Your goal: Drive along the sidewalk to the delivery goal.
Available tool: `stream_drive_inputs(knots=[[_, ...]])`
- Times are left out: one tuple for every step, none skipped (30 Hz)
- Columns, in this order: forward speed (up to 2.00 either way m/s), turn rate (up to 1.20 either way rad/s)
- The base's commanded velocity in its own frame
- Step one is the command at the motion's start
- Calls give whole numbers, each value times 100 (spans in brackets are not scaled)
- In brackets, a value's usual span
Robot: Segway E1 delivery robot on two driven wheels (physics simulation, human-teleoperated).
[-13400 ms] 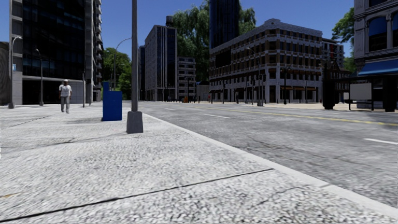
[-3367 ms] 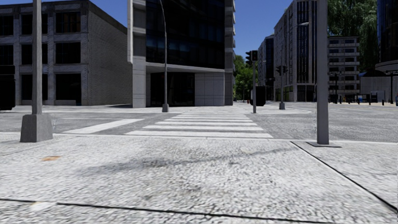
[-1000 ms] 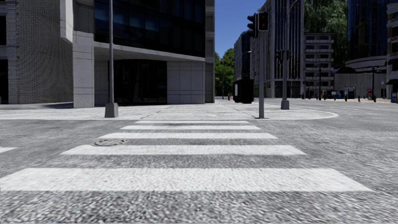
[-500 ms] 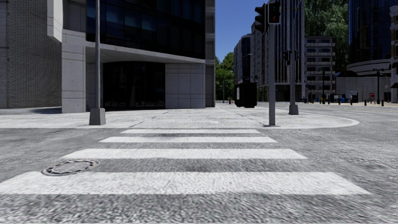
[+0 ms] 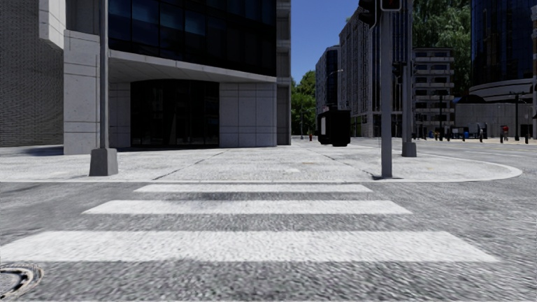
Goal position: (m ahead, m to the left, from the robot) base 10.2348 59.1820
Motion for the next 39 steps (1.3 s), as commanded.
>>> stream_drive_inputs(knots=[[200, 0], [200, 0], [200, 0], [200, 0], [200, 0], [200, 0], [200, 0], [200, 0], [200, 0], [200, 0], [200, 0], [200, 0], [200, 0], [200, 0], [200, 0], [200, 0], [200, 0], [200, 0], [200, 0], [200, 0], [200, 0], [200, 0], [200, 0], [200, 0], [200, 0], [200, 0], [200, 0], [200, 0], [200, 0], [200, 0], [200, 0], [200, 0], [200, 0], [200, 0], [200, 0], [200, 0], [200, 0], [200, 0], [200, 0]])
